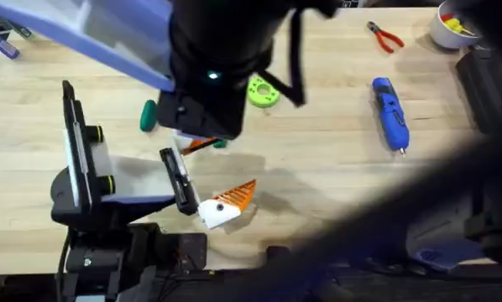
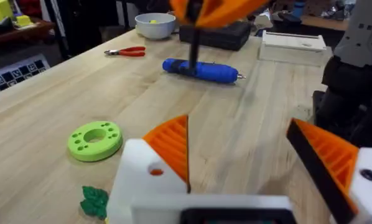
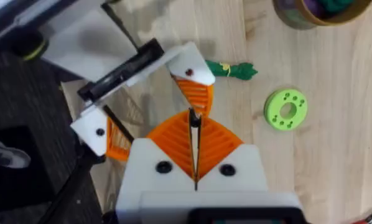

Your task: Pick up the gripper from the table and insert it into the empty holder that is missing its gripper. Then pick up a screw, insert it into the mounting hole, and use the screwdriver to tighten it. Finally, clean up the table by picking up the vegetable and placing it into the bucket.

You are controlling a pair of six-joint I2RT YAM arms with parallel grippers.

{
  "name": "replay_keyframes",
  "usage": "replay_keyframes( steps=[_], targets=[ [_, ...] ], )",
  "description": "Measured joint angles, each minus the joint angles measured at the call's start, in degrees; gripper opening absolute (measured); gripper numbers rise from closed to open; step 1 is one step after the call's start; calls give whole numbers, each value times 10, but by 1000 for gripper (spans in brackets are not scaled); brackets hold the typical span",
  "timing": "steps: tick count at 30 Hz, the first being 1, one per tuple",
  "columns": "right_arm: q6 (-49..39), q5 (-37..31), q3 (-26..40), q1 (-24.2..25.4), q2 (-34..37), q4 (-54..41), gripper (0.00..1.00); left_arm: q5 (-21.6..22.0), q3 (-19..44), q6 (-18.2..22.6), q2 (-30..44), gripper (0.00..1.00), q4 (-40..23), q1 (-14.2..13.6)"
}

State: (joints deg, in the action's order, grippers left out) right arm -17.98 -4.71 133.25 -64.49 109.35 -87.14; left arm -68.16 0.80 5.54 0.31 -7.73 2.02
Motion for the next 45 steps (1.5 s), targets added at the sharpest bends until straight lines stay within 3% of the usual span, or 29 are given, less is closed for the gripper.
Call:
replay_keyframes(
  steps=[18,45],
  targets=[
    [-25,-7,0,-7,38,26,4,0,0,0,0,985,0,0],
    [-136,-13,0,-15,59,22,4,0,0,0,0,985,0,0]
  ],
)
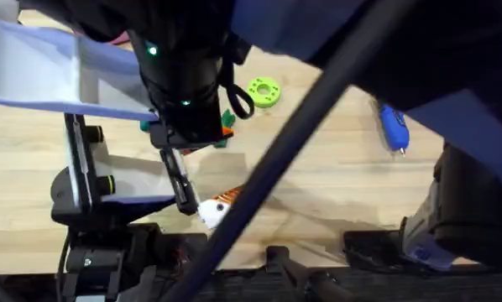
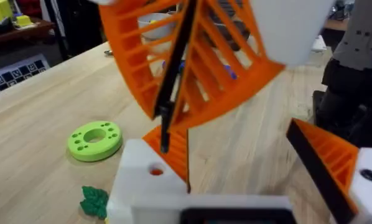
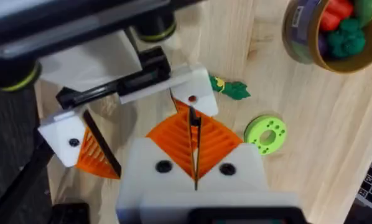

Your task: Pick up the gripper from the table and insert it into the empty holder that is missing its gripper. Then pick up a screw, insert it into the mounting hole, and use the screwdriver to tighten it. Finally, clean up the table by picking up the vegetable and placing it into the bucket.

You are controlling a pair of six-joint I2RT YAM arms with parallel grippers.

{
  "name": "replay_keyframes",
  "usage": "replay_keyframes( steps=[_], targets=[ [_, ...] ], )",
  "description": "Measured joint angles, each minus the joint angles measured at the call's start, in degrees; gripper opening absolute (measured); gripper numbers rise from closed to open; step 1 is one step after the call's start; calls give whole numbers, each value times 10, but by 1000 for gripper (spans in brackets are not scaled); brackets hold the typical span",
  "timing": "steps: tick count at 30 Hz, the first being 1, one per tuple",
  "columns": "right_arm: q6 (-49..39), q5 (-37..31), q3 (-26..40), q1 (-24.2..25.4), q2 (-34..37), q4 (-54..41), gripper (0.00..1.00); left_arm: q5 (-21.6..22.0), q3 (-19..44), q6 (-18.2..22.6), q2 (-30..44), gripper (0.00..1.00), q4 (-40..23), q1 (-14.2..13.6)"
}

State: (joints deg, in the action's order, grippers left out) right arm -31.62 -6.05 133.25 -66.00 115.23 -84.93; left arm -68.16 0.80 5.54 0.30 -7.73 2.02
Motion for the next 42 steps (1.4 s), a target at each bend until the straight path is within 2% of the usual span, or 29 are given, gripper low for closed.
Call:
replay_keyframes(
  steps=[42],
  targets=[
    [-1,-2,0,4,15,-2,4,0,0,0,0,985,0,0]
  ],
)
